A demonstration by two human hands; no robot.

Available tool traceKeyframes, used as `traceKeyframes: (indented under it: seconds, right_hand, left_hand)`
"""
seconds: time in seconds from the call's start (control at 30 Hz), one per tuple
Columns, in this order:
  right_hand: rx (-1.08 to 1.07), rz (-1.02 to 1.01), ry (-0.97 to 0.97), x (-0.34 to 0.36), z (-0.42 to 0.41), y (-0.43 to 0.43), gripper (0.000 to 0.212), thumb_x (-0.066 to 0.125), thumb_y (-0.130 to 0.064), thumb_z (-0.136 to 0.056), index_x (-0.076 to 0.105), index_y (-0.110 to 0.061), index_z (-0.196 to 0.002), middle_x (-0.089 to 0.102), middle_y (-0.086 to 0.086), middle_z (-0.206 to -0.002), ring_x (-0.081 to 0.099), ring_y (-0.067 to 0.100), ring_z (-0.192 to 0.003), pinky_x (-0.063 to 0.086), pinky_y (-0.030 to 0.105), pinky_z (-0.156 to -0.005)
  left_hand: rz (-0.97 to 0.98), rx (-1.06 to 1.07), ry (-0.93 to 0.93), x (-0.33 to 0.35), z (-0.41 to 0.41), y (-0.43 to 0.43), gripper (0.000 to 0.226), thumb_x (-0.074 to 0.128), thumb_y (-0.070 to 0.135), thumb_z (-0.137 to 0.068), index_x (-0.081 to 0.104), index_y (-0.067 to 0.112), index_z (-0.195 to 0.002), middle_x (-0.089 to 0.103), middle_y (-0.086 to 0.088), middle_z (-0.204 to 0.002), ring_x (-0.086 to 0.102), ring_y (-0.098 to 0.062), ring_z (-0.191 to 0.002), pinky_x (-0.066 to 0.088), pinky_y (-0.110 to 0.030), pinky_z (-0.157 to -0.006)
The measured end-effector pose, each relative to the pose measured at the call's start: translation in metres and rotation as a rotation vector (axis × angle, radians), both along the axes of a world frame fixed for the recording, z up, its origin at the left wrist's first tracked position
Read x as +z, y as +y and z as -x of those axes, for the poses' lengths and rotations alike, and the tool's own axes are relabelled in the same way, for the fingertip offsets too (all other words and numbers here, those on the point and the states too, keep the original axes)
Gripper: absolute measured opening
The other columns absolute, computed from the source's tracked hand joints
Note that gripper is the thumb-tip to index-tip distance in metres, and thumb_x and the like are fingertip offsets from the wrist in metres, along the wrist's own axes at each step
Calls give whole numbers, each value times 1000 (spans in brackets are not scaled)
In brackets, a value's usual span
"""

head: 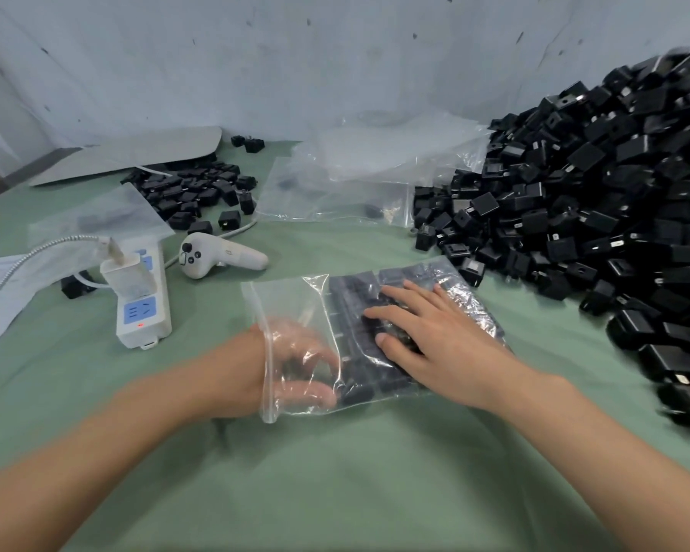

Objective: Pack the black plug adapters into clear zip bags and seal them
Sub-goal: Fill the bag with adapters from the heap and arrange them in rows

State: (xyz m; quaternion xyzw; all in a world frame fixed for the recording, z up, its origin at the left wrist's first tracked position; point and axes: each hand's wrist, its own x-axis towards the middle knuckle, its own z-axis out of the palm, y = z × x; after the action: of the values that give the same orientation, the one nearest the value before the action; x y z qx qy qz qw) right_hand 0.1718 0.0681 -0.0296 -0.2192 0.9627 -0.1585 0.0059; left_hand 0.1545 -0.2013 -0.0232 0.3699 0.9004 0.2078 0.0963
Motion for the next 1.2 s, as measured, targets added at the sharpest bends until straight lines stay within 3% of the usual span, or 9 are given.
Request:
traceKeyframes:
  seconds: [0.07, 0.13, 0.2, 0.3, 0.43, 0.63, 0.93, 1.1, 1.2]
  right_hand:
    - [-1, 1, 2, 0, -1, 1, 47, 28, -53, -102, 34, -45, -148, 18, -9, -165, 5, 15, -154, -4, 39, -125]
    - [-5, 0, 5, 1, -2, 0, 47, 29, -52, -103, 34, -45, -149, 18, -9, -165, 5, 15, -154, -3, 39, -125]
    - [-3, -6, 5, 1, -3, 0, 46, 30, -51, -104, 34, -44, -149, 18, -8, -165, 5, 15, -154, -4, 39, -125]
    - [16, 35, 2, 6, 0, 0, 47, 30, -52, -103, 35, -44, -149, 19, -11, -164, 6, 13, -153, -1, 40, -125]
    - [-133, 275, 88, 19, 13, 24, 43, 36, -47, -103, 48, -39, -144, 35, -7, -158, 25, 15, -148, 18, 45, -123]
    - [-193, 111, -91, 0, 20, 47, 50, 31, -56, -101, 34, -47, -150, 14, -14, -166, 2, 13, -154, 5, 38, -124]
    - [-297, 227, -121, -10, 8, 40, 49, 33, -50, -104, 30, -44, -153, 7, -15, -166, -8, 13, -153, 4, 33, -122]
    - [-308, 227, -135, -9, 5, 38, 50, 31, -50, -105, 29, -42, -153, 6, -10, -167, -8, 18, -154, 3, 36, -123]
    - [-304, 253, -134, -6, 6, 40, 49, 30, -52, -104, 31, -42, -153, 10, -9, -167, -6, 18, -154, 4, 36, -123]
  left_hand:
    - [-46, 16, -45, -4, 2, 7, 25, 63, 75, -78, 62, 54, -92, 60, 14, -85, 60, -8, -81, 51, -23, -70]
    - [-85, 13, -39, -8, 6, 12, 17, 70, 65, -77, 62, 51, -82, 58, 12, -77, 58, -9, -72, 45, -16, -61]
    - [-135, 5, -43, -9, 9, 16, 15, 73, 57, -75, 61, 48, -76, 59, 12, -72, 57, -9, -67, 45, -19, -59]
    - [-165, -11, 0, -11, 12, 16, 20, 68, 56, -78, 62, 37, -78, 62, 12, -72, 59, -10, -67, 48, -22, -59]
    - [-143, 130, -4, -16, 16, 17, 36, 60, 71, -69, 60, 36, -79, 62, 20, -76, 58, -3, -67, 45, -15, -58]
    - [-167, 167, -40, -16, 20, 25, 35, 71, 60, -72, 52, 32, -64, 58, 25, -66, 51, 0, -56, 40, -14, -55]
    - [-53, 223, -214, 1, 38, 25, 30, 81, 44, -77, 57, 29, -70, 61, 23, -64, 53, 3, -52, 43, -12, -51]
    - [15, 307, -184, 7, 37, 4, 24, 62, 63, -71, 65, 40, -79, 68, 20, -78, 64, 2, -68, 51, -19, -63]
    - [-132, 453, -99, 4, 24, -21, 31, 52, 71, -79, 67, 49, -95, 70, 24, -90, 66, 6, -81, 49, -15, -67]
